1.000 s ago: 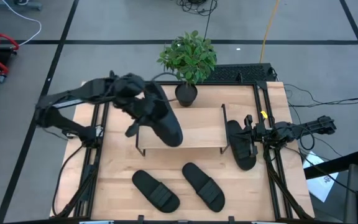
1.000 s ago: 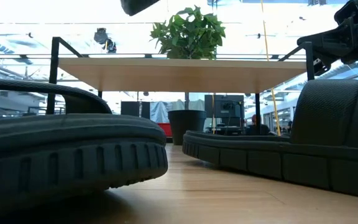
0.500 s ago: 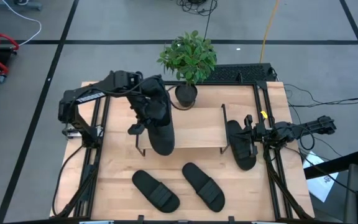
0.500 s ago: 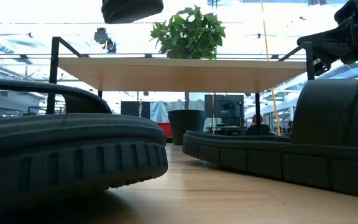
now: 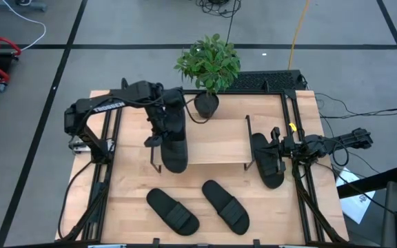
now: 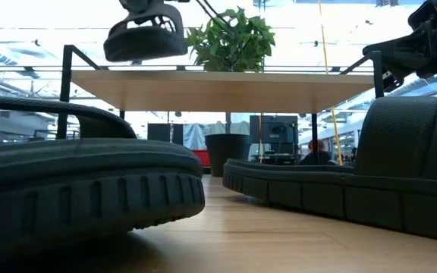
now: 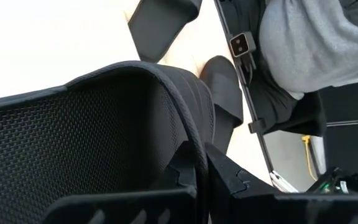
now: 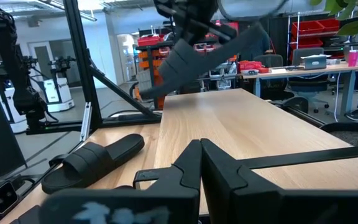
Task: Pick and place slides into the shelf
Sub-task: Put the top left black slide on the shelf
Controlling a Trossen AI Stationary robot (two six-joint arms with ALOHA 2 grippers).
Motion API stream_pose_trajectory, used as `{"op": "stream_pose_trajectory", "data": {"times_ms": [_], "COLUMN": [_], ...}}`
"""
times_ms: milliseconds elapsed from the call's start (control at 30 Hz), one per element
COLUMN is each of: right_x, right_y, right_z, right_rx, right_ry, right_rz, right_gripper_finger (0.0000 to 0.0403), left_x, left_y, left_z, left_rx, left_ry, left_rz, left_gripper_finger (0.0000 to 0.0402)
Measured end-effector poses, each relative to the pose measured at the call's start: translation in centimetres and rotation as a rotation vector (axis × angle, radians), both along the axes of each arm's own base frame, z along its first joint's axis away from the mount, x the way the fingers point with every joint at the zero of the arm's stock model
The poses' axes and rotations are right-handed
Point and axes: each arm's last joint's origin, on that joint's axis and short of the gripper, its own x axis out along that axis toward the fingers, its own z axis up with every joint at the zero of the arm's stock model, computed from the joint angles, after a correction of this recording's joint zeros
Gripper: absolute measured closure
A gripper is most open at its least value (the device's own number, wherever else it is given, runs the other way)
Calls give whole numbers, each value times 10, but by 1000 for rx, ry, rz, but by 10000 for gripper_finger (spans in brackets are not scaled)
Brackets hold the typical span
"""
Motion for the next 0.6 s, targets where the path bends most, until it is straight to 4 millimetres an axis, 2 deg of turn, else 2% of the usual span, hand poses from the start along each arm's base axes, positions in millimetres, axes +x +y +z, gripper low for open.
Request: {"op": "stream_pose_trajectory", "data": {"times_ms": [267, 600], "right_x": [0, 0], "right_y": [0, 0], "right_z": [0, 0], "right_rx": [0, 7], "right_ry": [0, 0], "right_rz": [0, 1], "right_gripper_finger": [403, 403], "left_x": [2, 2], "left_y": [1, 5], "left_z": [-20, -31], "left_rx": [-10, 87], "left_ry": [32, 88], "left_rz": [5, 63], "left_gripper_finger": [401, 394]}}
